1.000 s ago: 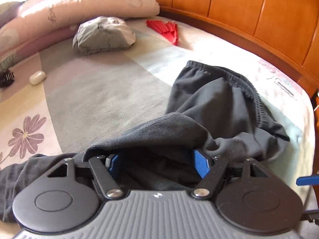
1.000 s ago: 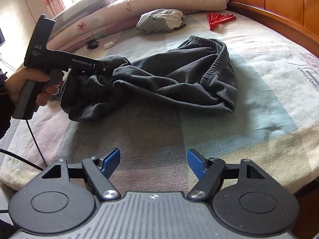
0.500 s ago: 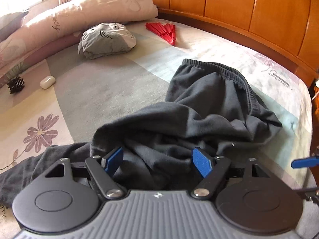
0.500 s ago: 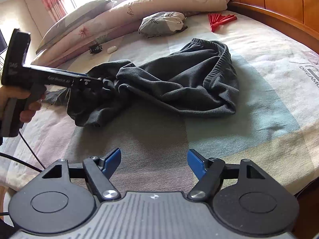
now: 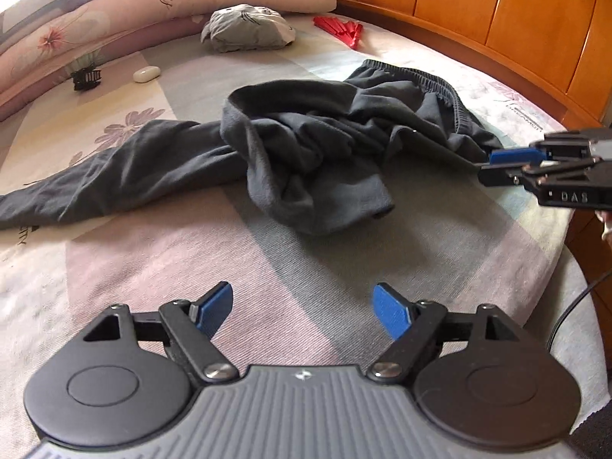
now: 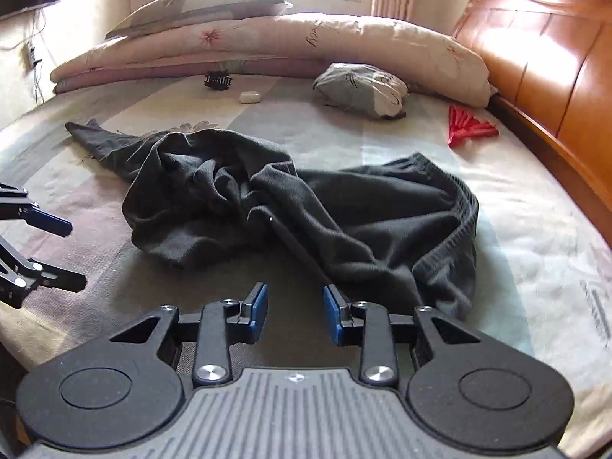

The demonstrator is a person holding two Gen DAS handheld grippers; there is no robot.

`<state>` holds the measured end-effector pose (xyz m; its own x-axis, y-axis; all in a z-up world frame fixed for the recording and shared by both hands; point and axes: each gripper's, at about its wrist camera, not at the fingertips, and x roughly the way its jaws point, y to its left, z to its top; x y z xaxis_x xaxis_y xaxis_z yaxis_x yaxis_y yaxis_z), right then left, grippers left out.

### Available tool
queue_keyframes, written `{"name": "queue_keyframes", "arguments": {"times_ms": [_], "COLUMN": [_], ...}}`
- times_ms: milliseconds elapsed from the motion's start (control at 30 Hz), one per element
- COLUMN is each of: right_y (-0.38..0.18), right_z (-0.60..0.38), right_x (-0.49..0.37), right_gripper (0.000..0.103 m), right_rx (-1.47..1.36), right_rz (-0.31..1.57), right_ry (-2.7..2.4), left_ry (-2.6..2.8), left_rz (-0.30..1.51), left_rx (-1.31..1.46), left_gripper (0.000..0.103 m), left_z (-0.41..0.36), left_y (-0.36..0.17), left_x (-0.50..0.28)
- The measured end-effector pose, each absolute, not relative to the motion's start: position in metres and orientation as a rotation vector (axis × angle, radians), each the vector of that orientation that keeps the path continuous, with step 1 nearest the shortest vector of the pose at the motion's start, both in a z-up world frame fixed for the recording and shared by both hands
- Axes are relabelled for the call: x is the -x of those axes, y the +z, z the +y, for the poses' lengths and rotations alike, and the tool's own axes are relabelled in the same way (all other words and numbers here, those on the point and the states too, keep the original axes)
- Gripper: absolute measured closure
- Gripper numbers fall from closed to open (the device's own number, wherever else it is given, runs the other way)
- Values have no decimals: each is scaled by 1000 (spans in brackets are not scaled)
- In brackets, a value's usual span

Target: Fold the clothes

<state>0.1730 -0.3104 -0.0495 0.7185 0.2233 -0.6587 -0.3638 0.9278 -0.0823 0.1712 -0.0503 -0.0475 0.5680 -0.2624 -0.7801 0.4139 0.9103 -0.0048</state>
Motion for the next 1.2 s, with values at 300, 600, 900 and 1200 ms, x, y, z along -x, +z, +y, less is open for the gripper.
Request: {"name": "queue_keyframes", "arguments": {"times_ms": [300,600,900,1200], "right_y": [-81,-75,-37,-50], "right_z": [-257,-259,-283,-300], "right_x": [-226,-222,-173,-121], "right_gripper": [73,95,96,96], "right_rx": [543,569,437,366], "right_rz": [655,612,619,819], "right_ry": [360,324,366,472], "left_ry": [-359,-360,-385,-409], "left_rz": [887,885,865,841], "left_rx": [-119,-111,-138,-145], "left_gripper": [21,21,21,21], "left_z": [-32,-35,-50,-56], "left_y": [-53,-54,-45,-35], "left_x": [-179,-182,-165,-150]}}
